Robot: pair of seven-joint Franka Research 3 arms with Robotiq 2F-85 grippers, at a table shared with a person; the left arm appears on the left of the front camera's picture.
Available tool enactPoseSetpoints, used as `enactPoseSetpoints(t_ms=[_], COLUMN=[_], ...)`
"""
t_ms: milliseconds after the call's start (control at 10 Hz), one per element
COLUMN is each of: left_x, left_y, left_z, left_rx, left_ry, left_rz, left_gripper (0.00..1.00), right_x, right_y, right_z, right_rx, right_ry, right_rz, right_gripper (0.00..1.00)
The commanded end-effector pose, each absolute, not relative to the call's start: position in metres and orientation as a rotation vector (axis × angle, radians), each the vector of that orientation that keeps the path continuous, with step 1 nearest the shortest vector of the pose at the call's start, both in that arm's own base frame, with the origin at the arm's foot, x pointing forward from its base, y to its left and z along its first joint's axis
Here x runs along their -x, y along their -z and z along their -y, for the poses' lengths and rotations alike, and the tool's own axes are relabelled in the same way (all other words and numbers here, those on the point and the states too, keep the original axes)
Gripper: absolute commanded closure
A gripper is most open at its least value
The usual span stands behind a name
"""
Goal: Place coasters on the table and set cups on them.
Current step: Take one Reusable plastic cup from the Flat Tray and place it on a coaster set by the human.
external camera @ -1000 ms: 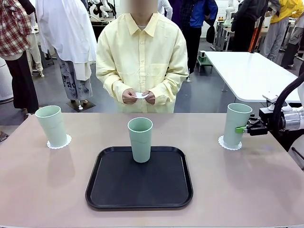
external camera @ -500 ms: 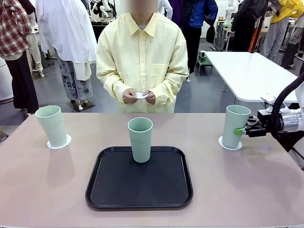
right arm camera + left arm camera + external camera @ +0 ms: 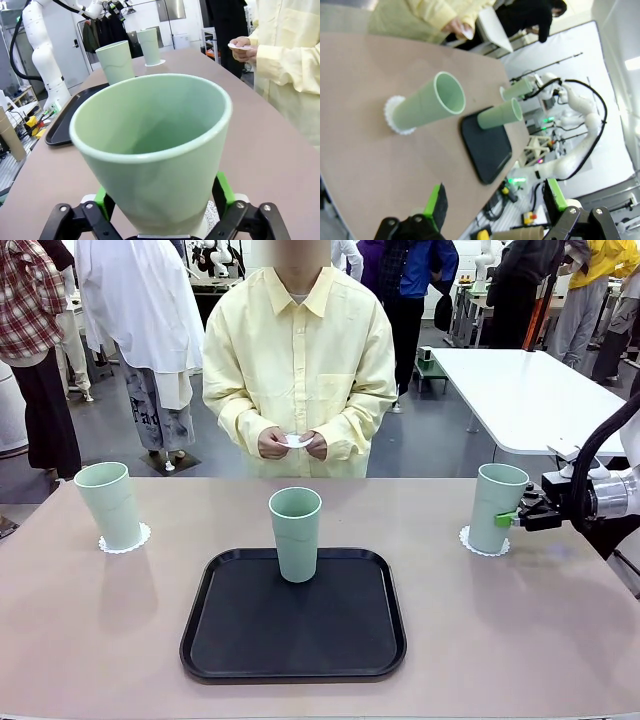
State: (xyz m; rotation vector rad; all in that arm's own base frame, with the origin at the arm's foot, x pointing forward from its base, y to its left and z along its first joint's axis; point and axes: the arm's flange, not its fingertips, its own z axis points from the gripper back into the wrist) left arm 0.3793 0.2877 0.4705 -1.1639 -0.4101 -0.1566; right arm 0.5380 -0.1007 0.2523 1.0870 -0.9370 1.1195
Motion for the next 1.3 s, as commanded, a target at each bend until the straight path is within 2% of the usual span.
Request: enactPoseSetpoints(t_ms=[0,700,1000,1200], left_x=[-0.378,-0.378,-0.378,-0.378], left_y=[-0.473,-0.473,-0.473,-0.473], left_z=[-0.288,-0.288,-0.288,-0.288], left_rx=[1.168,1.168,1.168,1.168], left_ry=[0.158,0.158,0.158,0.158], left_rz=[0.416,0.416,0.416,0.416], left_gripper=[0.00,0.00,0.00,0.00], right_x=[-0.545,-0.536,-0.532,-0.524], right_y=[-0.251,-0.264,-0.269,-0.283], right_z=[0.102,0.108,0.114,0.121], right_rx=[-1.078,-0.949,-0.894,-0.795], right_ry=[-1.131,-1.183,-1.180,-1.181], right_rz=[0.901,0.729,0.591,0.497], right_gripper=[0.00,0.00,0.00,0.00])
